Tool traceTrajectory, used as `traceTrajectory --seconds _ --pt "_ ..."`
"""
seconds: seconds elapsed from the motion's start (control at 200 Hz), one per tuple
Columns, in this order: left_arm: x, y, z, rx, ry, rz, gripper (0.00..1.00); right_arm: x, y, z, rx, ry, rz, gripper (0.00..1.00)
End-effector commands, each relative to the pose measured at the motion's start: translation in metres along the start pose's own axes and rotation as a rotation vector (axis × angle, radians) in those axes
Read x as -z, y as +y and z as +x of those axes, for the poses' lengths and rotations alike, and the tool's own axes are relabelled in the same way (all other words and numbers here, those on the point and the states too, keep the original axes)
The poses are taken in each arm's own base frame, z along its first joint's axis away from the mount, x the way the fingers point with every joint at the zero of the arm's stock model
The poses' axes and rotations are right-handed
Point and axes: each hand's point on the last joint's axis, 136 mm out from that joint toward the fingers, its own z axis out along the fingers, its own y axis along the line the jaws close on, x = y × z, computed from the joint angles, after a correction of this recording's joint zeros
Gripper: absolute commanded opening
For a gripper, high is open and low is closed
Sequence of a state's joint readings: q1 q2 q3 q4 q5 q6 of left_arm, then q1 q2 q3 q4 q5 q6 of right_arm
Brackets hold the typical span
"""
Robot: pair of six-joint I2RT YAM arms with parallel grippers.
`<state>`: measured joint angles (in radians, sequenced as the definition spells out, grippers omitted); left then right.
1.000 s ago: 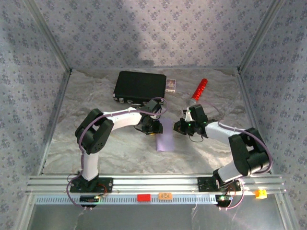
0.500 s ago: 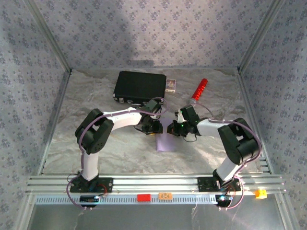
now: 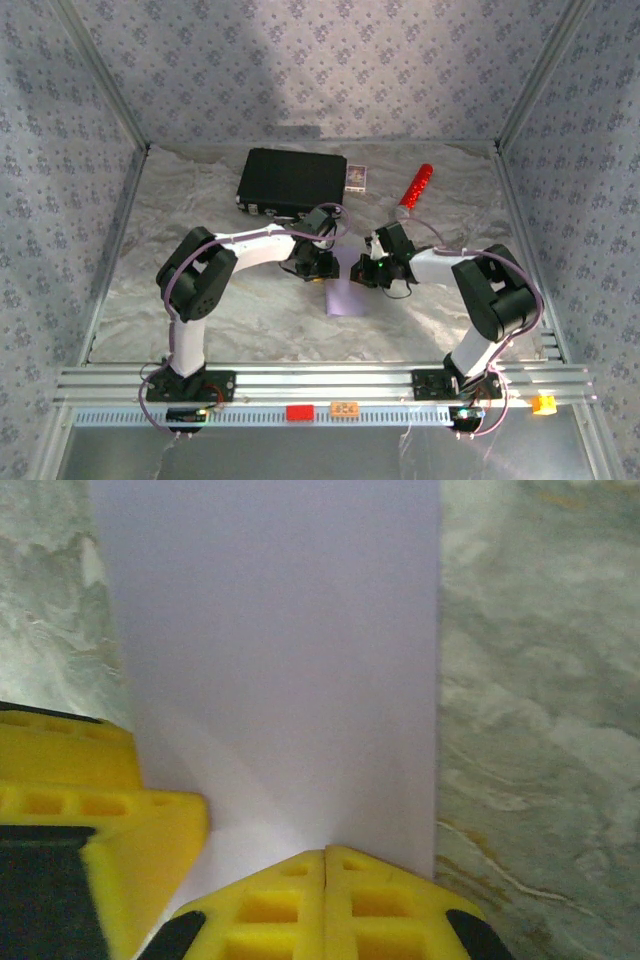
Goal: Fold a paper plane with a square sheet of paper (pick it up from the middle)
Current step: Hold the square sheet of paper at the center of the table, then first fold the square sheet of paper in half at the center of the table.
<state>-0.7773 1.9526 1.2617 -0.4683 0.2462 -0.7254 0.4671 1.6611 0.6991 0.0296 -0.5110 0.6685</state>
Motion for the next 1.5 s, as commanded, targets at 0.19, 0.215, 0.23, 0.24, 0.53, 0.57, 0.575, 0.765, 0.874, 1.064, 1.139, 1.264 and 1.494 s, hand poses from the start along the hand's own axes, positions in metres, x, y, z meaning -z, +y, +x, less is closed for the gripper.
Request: traceTrajectory --seconds 0.19,0.215,0.23,0.24,0.53,0.57,0.575,0.765,0.874,1.064,1.139,1.264,1.494 --pt "-0.020 0.063 -0.003 0.046 -0.015 -0.217 0.37 -0.011 -0.044 0.028 -0.006 0.078 0.152 0.04" --pt "-0.020 0.063 -0.003 0.046 -0.014 -0.217 0.37 -0.011 -0.045 0.029 -0.005 0.079 0.153 0.04" --pt "-0.020 0.063 -0.003 0.046 -0.014 -0.217 0.37 -0.011 -0.045 0.028 -0.005 0.078 0.152 0.04" --pt "-0.020 0.063 -0.003 0.045 -0.015 -0.215 0.37 -0.011 -0.044 0.028 -0.007 0.076 0.151 0.04" --pt "-0.014 0.054 -0.006 0.038 -0.028 -0.182 0.37 -0.010 -0.050 0.029 -0.010 0.075 0.184 0.02" --pt "-0.010 0.048 -0.008 0.027 -0.036 -0.155 0.37 -0.010 -0.051 0.029 -0.007 0.077 0.194 0.02" --pt "-0.009 0.047 -0.008 0.027 -0.038 -0.151 0.37 -0.009 -0.051 0.029 -0.006 0.076 0.195 0.02" --pt "0.038 0.018 -0.025 -0.010 -0.154 -0.039 0.44 -0.006 -0.058 0.028 0.000 0.081 0.249 0.00" --pt "0.065 0.000 -0.034 -0.024 -0.216 0.062 0.52 -0.006 -0.061 0.027 0.002 0.081 0.278 0.00" --pt "0.078 -0.031 -0.037 -0.026 -0.200 0.339 0.31 -0.006 -0.063 0.027 0.002 0.078 0.297 0.00" --pt "0.075 -0.044 -0.034 -0.035 -0.155 0.443 0.22 -0.006 -0.064 0.027 -0.002 0.076 0.301 0.00" --pt "0.063 -0.057 -0.028 -0.033 -0.076 0.535 0.09 -0.006 -0.064 0.027 -0.004 0.076 0.305 0.00" --pt "0.038 -0.053 -0.020 0.015 0.001 0.559 0.00 -0.006 -0.065 0.027 -0.005 0.071 0.309 0.00"
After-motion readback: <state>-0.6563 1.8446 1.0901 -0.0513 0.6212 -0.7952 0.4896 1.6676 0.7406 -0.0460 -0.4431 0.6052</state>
